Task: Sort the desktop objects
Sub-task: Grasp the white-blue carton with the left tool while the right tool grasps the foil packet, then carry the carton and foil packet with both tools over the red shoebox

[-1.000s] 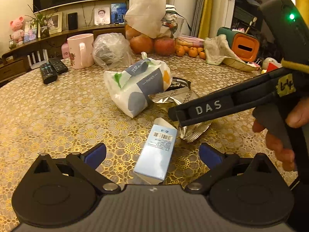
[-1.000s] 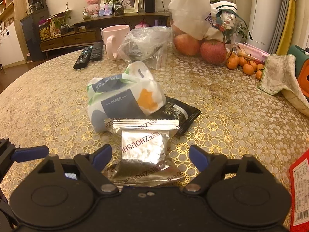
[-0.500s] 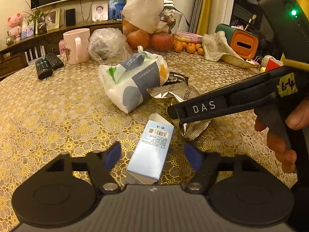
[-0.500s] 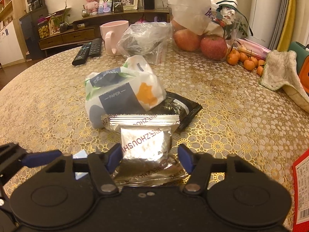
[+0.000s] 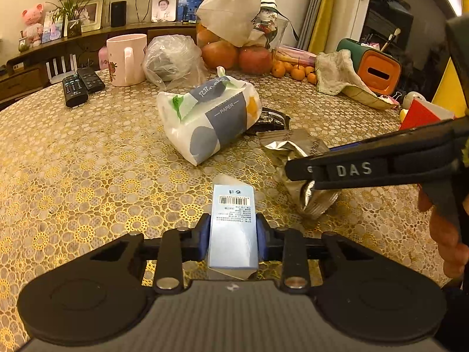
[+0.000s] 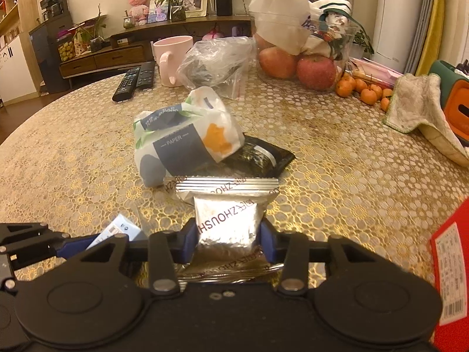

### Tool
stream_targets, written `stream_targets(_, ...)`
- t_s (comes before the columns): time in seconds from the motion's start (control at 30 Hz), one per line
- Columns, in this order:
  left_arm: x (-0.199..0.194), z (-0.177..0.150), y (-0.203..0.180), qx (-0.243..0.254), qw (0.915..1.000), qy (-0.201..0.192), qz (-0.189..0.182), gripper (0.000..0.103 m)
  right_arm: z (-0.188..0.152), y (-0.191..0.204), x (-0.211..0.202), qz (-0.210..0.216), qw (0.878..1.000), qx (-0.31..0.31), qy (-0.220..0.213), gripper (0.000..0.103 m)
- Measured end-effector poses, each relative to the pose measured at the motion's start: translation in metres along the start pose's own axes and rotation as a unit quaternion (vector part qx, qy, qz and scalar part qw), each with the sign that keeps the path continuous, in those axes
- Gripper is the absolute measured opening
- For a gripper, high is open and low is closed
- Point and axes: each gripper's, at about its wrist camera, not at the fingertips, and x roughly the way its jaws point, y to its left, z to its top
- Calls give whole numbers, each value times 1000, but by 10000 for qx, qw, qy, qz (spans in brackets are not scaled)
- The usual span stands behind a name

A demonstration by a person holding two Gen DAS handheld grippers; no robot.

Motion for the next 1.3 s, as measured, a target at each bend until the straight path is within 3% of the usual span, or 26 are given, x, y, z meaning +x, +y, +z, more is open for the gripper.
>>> stream_targets(0.93, -84, 16, -69, 220, 9988, -424, -92, 30, -32, -30, -121, 115, 9985, 351, -401, 41)
stream_targets(1.3, -112, 23, -113, 452, 9967, -644, -180, 30, -46, -47, -178, -60, 9972, 371, -640, 41)
